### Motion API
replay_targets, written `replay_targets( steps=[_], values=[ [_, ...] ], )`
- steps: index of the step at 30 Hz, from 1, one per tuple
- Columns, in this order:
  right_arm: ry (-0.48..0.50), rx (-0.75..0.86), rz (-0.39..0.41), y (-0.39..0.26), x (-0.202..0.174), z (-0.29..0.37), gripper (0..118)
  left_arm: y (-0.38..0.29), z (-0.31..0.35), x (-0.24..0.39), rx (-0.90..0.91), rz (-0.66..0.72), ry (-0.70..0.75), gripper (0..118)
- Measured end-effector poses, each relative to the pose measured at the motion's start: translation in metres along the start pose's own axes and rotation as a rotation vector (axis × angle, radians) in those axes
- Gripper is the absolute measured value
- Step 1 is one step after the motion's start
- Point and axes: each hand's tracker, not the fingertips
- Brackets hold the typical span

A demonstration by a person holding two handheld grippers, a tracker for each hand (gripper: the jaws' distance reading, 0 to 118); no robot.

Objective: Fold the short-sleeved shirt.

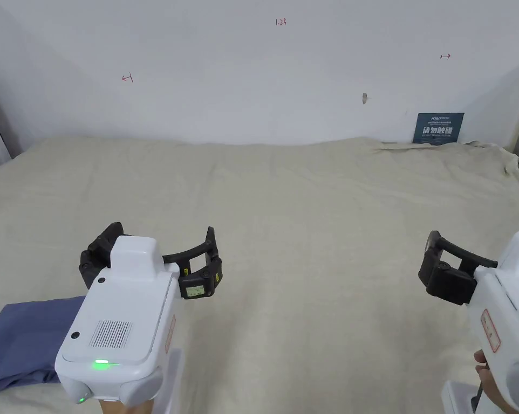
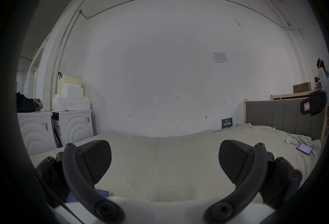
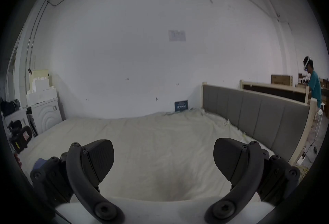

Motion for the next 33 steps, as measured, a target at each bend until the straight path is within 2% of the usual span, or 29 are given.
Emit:
replay_targets(
  steps=[8,33],
  values=[
    [-0.011,0.107,0.027,0.002,-0.012,0.016,112,0.000,0.002,0.001,0.005,-0.004,-0.002,118],
    [0.001,0.153,0.071,0.015,-0.021,0.025,112,0.003,0.004,0.001,0.004,0.000,0.004,118]
  ],
)
